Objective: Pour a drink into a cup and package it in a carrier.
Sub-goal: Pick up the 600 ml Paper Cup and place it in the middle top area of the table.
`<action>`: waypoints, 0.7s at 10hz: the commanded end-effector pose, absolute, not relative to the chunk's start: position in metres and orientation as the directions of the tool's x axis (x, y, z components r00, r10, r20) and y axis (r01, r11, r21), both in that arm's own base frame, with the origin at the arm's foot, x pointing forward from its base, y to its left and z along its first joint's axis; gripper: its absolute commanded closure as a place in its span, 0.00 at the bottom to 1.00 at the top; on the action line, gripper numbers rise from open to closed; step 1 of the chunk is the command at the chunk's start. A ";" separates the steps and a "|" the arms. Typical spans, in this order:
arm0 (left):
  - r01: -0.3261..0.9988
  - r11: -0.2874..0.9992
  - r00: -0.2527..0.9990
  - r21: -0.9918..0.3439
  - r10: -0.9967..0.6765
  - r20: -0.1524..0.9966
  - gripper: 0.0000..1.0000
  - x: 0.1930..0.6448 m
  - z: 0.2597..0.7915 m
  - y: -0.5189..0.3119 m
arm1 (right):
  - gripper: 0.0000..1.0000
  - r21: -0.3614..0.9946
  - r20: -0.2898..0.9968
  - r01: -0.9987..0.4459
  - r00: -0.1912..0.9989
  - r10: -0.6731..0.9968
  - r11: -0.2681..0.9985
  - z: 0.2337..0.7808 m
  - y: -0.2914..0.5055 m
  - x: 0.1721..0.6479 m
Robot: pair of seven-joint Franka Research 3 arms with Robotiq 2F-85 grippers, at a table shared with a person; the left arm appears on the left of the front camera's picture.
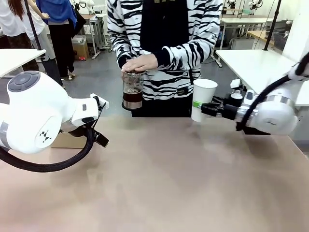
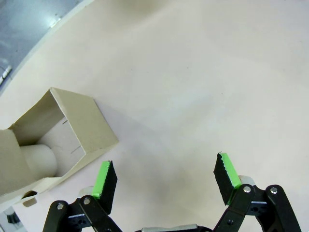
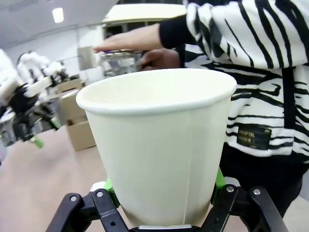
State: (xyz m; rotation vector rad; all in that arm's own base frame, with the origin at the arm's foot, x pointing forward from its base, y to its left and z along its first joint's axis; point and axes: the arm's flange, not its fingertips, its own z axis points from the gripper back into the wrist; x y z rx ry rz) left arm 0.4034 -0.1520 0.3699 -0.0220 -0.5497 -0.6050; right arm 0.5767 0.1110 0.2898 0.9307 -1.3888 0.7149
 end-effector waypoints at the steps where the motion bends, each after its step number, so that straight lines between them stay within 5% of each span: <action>1: 0.546 0.827 0.684 0.136 -0.534 0.498 0.00 0.403 0.370 -0.152 | 0.20 0.088 0.993 -0.827 0.026 -0.118 0.555 0.272 0.123 0.610; 7: 0.546 0.827 0.684 0.136 -0.534 0.498 0.00 0.403 0.370 -0.152 | 0.20 0.080 0.996 -0.834 0.048 -0.073 0.546 0.235 0.128 0.633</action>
